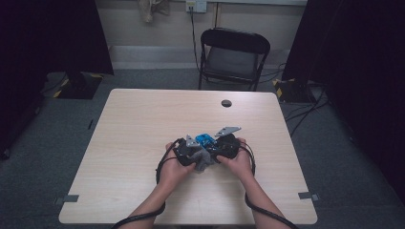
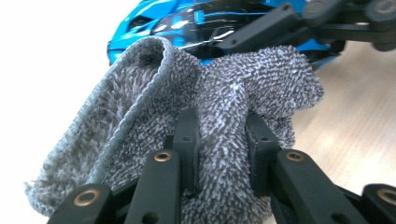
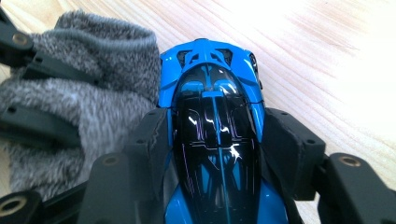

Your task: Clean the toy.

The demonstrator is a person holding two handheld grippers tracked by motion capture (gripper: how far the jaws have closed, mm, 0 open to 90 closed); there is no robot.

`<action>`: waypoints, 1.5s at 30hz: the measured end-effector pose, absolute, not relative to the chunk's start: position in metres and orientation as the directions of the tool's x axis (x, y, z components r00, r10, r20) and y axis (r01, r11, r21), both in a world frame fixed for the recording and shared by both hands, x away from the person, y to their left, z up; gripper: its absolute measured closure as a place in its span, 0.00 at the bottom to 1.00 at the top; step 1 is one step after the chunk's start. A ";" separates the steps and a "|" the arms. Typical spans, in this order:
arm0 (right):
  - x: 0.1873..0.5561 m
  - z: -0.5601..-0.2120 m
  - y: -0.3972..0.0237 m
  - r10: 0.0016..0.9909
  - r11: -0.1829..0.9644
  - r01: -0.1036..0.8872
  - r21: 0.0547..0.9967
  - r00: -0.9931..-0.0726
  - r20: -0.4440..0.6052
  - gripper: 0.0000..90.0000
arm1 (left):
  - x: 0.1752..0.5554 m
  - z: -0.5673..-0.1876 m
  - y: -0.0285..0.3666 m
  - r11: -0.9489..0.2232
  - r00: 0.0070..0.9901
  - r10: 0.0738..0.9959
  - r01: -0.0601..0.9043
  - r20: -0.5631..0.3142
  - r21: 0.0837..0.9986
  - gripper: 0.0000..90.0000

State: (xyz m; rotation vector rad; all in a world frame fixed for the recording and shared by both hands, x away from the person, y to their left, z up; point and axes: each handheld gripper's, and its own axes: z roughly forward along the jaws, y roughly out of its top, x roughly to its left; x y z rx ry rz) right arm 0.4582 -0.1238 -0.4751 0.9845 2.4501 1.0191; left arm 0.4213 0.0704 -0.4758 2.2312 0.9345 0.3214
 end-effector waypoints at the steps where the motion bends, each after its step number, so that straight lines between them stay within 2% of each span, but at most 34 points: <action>1: 0.458 -0.475 -0.124 0.699 0.509 0.479 0.715 -0.715 -0.019 0.47 | 0.423 -0.476 0.072 -0.505 0.708 0.706 0.532 -0.030 0.680 0.79; 16: 0.457 -0.476 -0.125 0.698 0.507 0.474 0.720 -0.716 -0.020 0.47 | 0.437 -0.469 0.081 -0.485 0.670 0.741 0.572 -0.036 0.661 0.79; 19: 0.457 -0.476 -0.125 0.699 0.506 0.475 0.720 -0.715 -0.020 0.47 | 0.440 -0.469 0.085 -0.464 0.657 0.751 0.589 -0.059 0.661 0.79; 33: 0.457 -0.476 -0.125 0.698 0.506 0.473 0.721 -0.716 -0.019 0.47 | 0.450 -0.468 0.096 -0.461 0.624 0.781 0.600 -0.022 0.654 0.79; 45: 0.456 -0.476 -0.126 0.698 0.503 0.475 0.723 -0.716 -0.015 0.47 | 0.465 -0.470 0.105 -0.414 0.576 0.817 0.629 -0.037 0.658 0.79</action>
